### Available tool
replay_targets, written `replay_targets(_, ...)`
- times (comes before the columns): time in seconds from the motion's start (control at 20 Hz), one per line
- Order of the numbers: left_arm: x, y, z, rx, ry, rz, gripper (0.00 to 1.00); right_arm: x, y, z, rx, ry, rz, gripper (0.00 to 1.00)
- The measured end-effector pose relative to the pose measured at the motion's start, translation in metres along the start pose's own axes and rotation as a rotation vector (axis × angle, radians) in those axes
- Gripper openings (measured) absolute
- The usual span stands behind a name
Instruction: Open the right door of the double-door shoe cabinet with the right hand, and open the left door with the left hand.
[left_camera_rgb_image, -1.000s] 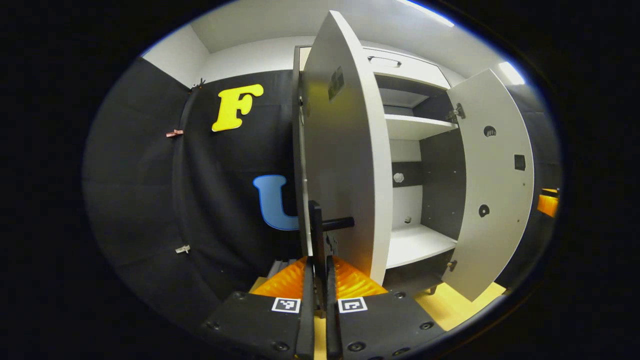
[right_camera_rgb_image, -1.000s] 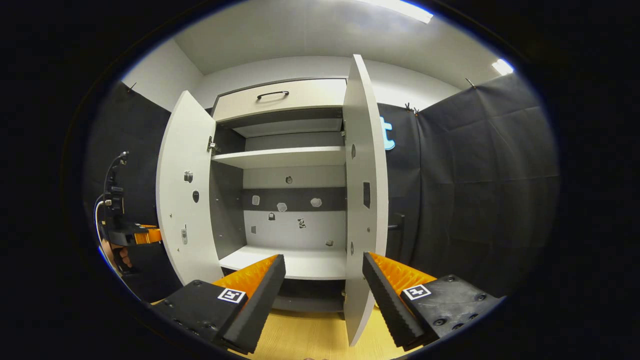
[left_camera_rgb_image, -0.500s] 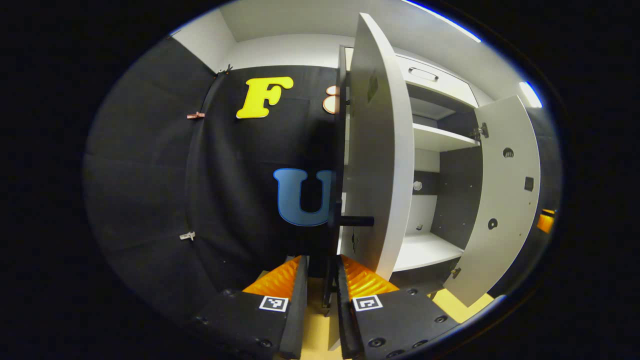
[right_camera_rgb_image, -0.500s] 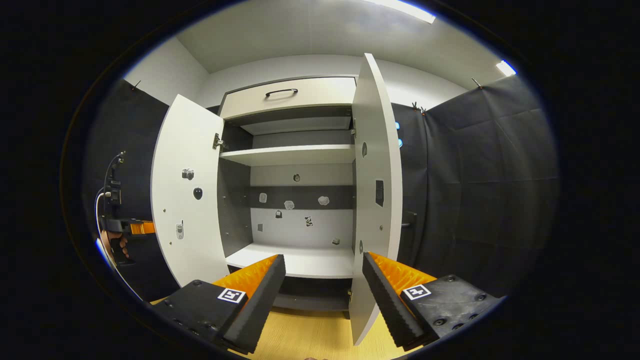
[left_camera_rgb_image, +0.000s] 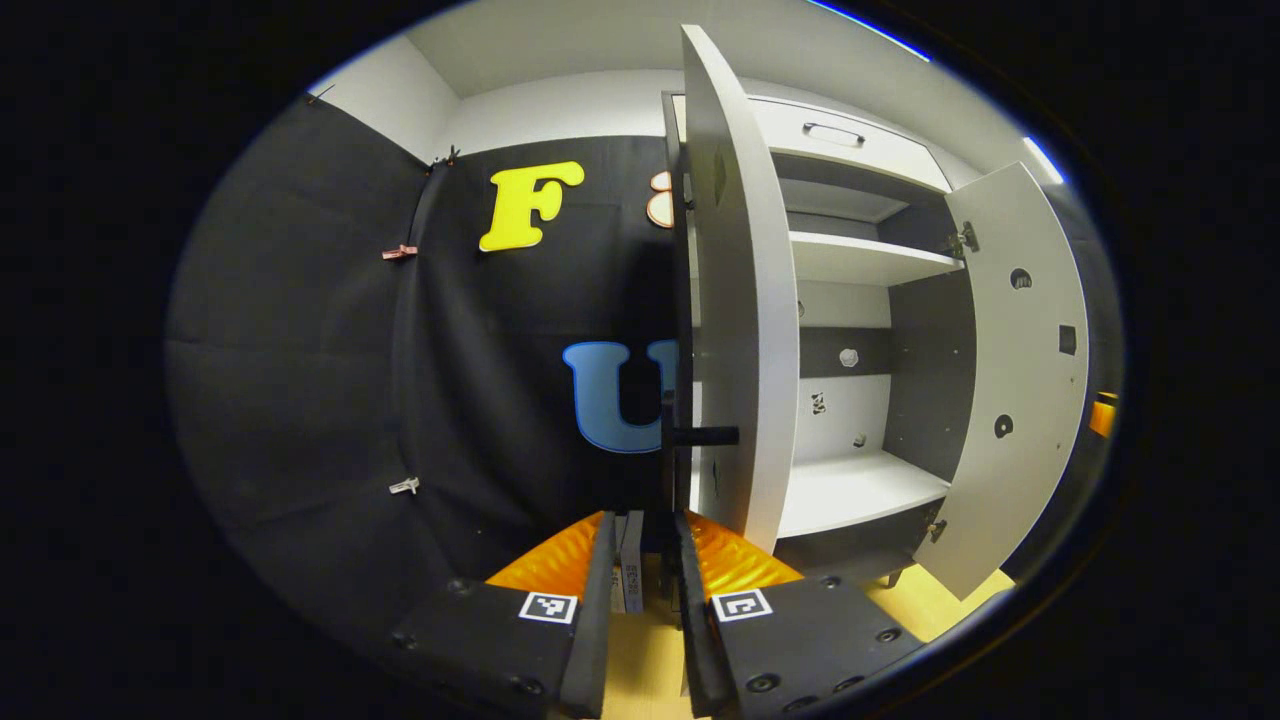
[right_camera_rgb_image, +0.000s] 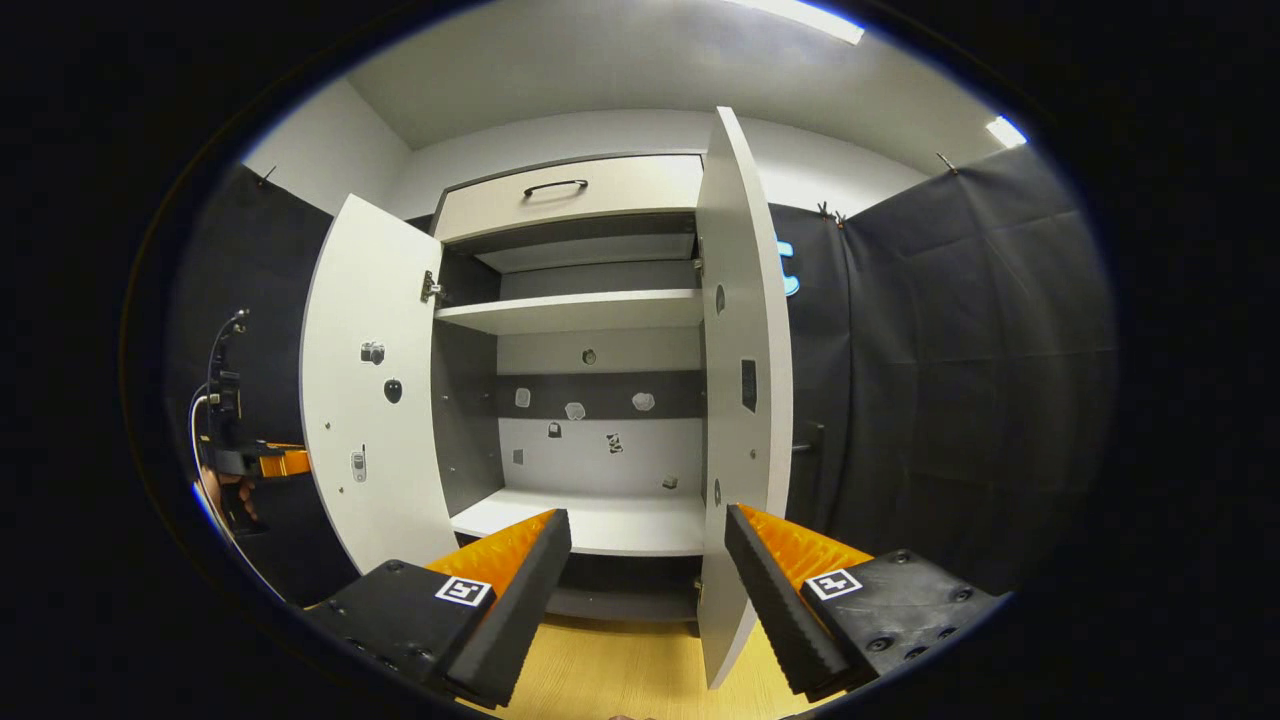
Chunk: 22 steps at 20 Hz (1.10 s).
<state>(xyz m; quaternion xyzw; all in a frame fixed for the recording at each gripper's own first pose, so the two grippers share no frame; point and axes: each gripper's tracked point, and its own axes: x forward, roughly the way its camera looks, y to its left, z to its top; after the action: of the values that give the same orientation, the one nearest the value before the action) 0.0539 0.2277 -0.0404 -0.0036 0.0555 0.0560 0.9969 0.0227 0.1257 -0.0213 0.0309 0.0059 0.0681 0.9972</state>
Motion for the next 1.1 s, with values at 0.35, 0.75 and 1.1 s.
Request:
replay_targets(0.35, -0.039, -0.005, 0.022, 0.013, -0.043, 0.072, 0.42, 0.000, 0.001, 0.000, 0.005, 0.002, 0.016, 0.98)
replay_targets(0.75, -0.079, -0.057, 0.038, 0.026, -0.082, 0.017, 0.79, 0.000, 0.001, 0.005, -0.015, -0.028, 0.017, 0.98)
replay_targets(1.1, -0.101, -0.090, 0.040, -0.026, -0.128, 0.014, 0.95, -0.001, 0.000, 0.011, -0.020, -0.052, 0.018, 0.98)
